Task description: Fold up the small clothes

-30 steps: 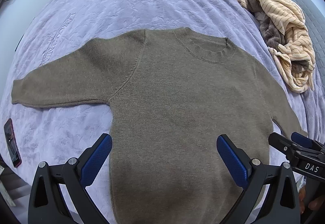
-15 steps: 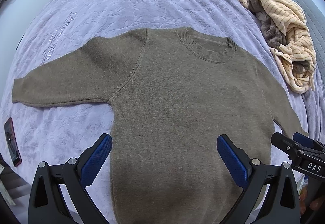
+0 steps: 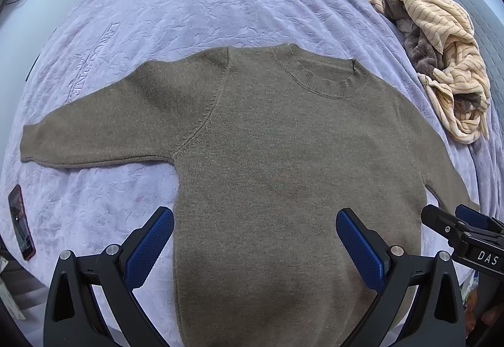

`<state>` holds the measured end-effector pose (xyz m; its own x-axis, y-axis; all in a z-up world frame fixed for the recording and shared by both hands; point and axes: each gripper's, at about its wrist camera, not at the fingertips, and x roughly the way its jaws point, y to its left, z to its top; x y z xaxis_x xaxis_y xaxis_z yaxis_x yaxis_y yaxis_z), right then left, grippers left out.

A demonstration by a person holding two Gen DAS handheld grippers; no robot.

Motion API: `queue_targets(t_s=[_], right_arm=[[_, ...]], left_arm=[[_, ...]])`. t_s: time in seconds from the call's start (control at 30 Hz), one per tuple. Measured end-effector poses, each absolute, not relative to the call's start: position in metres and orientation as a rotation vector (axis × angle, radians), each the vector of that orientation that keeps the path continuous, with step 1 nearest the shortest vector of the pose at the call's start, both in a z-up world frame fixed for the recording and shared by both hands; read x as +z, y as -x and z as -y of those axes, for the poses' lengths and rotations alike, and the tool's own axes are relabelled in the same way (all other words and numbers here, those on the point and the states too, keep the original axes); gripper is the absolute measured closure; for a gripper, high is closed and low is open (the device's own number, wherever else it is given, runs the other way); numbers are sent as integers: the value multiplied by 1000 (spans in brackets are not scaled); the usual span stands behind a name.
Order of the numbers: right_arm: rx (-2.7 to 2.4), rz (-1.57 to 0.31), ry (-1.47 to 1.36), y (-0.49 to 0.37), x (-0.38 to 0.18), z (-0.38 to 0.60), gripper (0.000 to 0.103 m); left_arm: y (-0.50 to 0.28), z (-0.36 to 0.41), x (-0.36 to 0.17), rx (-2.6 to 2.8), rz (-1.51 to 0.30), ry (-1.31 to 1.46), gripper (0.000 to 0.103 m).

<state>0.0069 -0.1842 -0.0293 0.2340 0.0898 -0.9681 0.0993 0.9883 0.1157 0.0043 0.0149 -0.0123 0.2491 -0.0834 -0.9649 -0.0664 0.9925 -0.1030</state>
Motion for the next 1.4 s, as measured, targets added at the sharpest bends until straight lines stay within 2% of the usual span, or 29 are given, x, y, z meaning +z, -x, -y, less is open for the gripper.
queue_targets(t_s=[0.5, 0.8, 1.1, 1.4], right_arm=[[-43, -1341, -139, -7, -34, 183, 0], [-2, -1324, -153, -3, -44, 173, 0], [116, -1381, -136, -6, -70, 117, 0], [291, -1440, -116, -3, -94, 32, 0]], left_arm=[[-1, -19, -19, -11, -1328, 143, 0], [-2, -58, -45, -5, -1325, 271, 0], [2, -151, -83, 95, -1279, 422, 0], [15, -298, -108, 256, -1077, 671, 0]])
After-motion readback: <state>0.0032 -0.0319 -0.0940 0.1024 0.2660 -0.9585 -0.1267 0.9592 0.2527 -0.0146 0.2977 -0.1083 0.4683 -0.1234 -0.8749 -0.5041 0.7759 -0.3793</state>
